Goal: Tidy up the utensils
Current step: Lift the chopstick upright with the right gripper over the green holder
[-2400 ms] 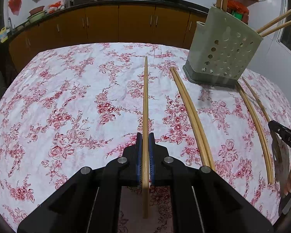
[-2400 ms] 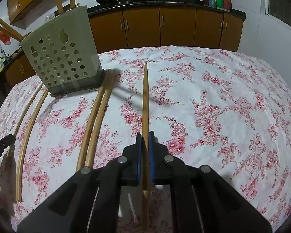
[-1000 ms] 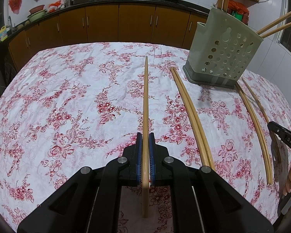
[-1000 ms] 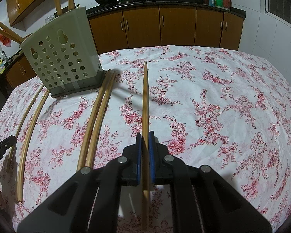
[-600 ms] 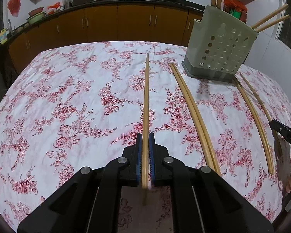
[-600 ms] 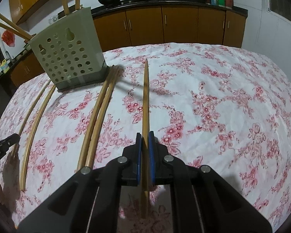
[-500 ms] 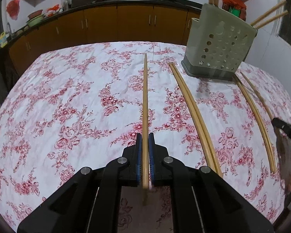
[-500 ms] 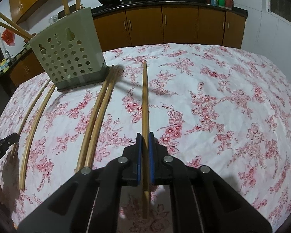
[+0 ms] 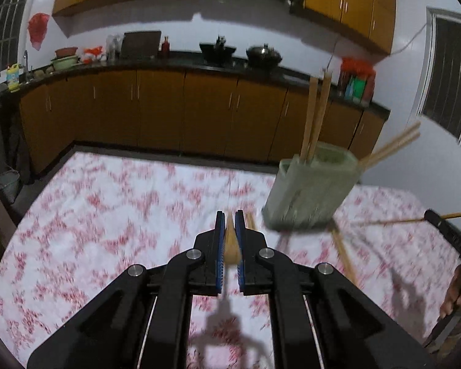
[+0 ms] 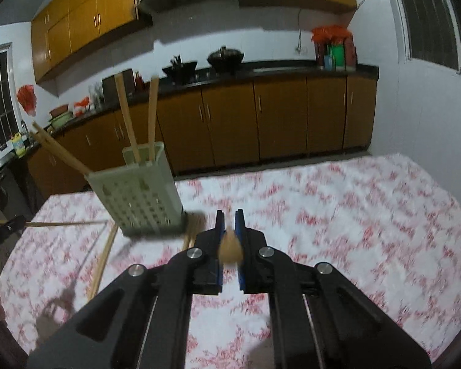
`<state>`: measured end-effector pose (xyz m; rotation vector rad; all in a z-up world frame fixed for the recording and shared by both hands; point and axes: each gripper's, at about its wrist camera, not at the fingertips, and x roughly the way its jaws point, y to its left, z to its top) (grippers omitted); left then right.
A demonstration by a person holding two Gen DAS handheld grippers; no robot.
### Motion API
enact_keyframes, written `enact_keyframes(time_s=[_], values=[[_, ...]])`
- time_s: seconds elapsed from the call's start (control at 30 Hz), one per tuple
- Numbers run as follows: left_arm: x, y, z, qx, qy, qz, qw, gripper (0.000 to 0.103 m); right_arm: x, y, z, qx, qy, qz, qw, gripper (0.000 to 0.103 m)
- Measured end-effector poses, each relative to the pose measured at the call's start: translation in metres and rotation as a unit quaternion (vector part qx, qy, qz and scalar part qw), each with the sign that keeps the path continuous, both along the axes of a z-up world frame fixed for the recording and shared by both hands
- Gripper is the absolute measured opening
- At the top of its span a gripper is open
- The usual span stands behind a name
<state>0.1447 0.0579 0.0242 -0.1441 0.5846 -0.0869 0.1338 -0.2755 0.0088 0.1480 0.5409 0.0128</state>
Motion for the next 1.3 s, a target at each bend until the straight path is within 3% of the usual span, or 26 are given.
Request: enact_keyframes(time_s=[0.3,0.6,0.8,1.0,1.3], values=[[-0.006,0.000,0.036,-0.004,-0.028,-0.027,0.9992,0.007,-0.007,0.000,0.046,0.037,-0.040,0.029,0.998,0.008],[-0.022,-0.021,0.089,0.005,-0.100,-0.059,0.9932,0.007,-0.025,0.018,0.110,0.078,-0.103,0.101,0.986,0.008],[-0.021,-0.039,0.118,-0.014,-0.149,-0.069,0.9864,0.007,-0.019,0.040,0.142,0.070,-0.145,0.114,0.980,0.008],[-0.007,-0.054,0.134,-0.019,-0.188,-0.058,0.9802,0.007,0.011,0.053,0.145,0.051,-0.146,0.104,0.982,0.008],[0.040,-0.067,0.096,-0.023,-0.156,-0.054,0.9860,0.007,0.063,0.070,0.113,0.034,-0.090,0.098,0.990,0.008]])
